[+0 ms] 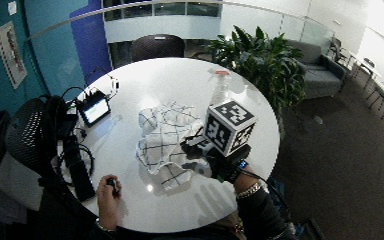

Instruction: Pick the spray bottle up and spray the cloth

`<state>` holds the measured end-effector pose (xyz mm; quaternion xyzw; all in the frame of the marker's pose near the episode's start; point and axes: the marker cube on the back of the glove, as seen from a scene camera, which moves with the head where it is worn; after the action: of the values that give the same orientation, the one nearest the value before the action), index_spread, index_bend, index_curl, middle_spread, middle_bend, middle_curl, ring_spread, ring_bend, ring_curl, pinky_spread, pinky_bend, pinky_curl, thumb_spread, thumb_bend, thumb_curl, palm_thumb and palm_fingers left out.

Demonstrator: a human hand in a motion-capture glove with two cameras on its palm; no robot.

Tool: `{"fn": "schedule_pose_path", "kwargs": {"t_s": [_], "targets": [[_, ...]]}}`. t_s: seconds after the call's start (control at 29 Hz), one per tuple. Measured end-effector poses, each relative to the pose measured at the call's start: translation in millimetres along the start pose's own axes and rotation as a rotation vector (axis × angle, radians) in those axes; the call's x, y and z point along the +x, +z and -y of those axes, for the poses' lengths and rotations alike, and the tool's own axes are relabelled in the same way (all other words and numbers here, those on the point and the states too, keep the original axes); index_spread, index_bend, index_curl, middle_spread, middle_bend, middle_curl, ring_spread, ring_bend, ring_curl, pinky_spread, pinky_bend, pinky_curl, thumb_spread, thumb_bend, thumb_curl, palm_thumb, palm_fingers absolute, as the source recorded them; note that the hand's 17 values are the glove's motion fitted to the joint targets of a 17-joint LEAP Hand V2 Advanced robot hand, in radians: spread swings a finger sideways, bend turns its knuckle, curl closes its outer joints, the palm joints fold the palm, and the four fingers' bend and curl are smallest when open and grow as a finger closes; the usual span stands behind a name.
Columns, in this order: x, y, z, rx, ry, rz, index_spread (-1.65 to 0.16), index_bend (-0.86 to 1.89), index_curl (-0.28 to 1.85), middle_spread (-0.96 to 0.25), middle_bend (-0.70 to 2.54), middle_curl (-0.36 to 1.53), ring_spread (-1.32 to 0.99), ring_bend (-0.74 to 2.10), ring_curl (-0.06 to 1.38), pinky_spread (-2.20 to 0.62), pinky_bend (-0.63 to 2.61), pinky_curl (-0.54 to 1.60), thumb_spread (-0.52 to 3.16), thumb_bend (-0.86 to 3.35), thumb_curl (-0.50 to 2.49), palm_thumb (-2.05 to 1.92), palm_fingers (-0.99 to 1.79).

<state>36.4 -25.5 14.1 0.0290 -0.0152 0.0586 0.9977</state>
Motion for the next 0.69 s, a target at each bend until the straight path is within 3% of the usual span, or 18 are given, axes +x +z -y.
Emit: {"fn": "schedule_pose_path", "kwargs": {"t_s": [0.69], "targets": [[117.0,-43.9,57.3,0.422,0.485,-0.028,-0.34,0.16,0.33,-0.08,0.22,0.33,-0.11,0.36,0.33,0.15,0.15,0.27,1.23,0.08,0.26,0.68,0.93]]}}
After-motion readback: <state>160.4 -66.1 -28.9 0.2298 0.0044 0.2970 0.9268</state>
